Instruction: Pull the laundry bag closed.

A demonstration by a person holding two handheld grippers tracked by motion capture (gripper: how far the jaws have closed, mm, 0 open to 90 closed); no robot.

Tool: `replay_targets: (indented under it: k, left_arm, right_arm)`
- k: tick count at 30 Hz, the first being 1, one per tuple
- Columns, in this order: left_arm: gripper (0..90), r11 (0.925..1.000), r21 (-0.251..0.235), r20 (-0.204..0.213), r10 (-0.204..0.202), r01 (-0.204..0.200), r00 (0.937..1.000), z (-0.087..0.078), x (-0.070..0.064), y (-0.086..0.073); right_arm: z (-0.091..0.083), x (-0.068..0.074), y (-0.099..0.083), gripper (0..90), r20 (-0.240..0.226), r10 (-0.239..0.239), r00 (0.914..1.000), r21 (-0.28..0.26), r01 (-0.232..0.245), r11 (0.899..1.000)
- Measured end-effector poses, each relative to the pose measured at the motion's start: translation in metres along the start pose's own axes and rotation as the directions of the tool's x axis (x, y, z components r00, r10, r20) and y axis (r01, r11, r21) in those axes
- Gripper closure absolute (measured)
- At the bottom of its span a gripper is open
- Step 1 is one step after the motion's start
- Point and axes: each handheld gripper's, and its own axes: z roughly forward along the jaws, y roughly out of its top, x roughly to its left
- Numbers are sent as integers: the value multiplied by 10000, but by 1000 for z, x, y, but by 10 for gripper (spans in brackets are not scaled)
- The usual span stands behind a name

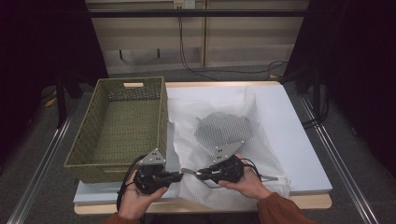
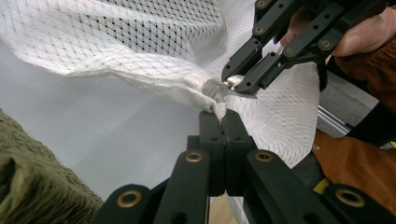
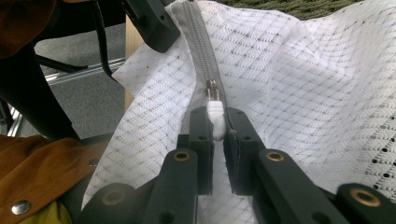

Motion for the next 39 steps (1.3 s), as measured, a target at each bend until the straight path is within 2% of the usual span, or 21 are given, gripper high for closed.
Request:
replay_targets:
  k: [10, 18, 22, 28, 38, 39]
  left_arm:
    - [894, 9998, -17, -163, 192, -192, 9997, 0, -2, -1]
    - [894, 9994, -42, -402, 330, -332, 9986, -2, -2, -2]
    - [894, 9993, -17, -489, 381, -383, 9981, -1, -3, -2]
    - [893, 9997, -79, -425, 238, -242, 9988, -4, -1, -2]
    - [894, 9991, -118, -477, 393, -399, 9981, -4, -4, 1]
    - [894, 9991, -114, -474, 409, -415, 9980, -4, -4, 1]
  right_arm:
    - [-3, 0, -1, 828, 39, -98, 9999, 62, 98, 9999]
    - [-7, 1, 0, 828, -67, 142, 9999, 15, -142, 9999]
    - [-9, 1, 0, 828, -40, 67, 10000, 70, -67, 10000]
    - [-11, 0, -3, 828, -1, 222, 9998, 66, -222, 9997]
    - [-14, -2, -5, 828, 104, 237, 9997, 99, -238, 9997]
    - [-14, -2, -5, 828, -14, 236, 9997, 101, -236, 9997]
